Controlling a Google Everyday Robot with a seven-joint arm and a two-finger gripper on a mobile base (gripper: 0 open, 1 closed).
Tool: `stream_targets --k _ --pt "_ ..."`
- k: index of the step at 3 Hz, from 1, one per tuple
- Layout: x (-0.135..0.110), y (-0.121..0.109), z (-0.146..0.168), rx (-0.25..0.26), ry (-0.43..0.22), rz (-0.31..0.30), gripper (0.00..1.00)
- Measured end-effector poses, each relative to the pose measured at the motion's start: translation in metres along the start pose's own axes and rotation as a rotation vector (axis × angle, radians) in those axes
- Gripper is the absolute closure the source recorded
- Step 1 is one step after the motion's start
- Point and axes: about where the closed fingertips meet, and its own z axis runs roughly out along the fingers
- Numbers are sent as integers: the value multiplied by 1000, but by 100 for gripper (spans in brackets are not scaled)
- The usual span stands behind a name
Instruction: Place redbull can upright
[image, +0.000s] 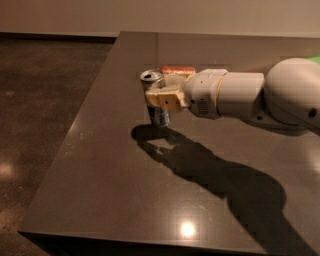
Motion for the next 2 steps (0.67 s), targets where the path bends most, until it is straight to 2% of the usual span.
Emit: stream_targets --k 1,2 --pt "4 1 0 -40 -66 -55 100" --pt "12 0 0 -71 -99 -91 100"
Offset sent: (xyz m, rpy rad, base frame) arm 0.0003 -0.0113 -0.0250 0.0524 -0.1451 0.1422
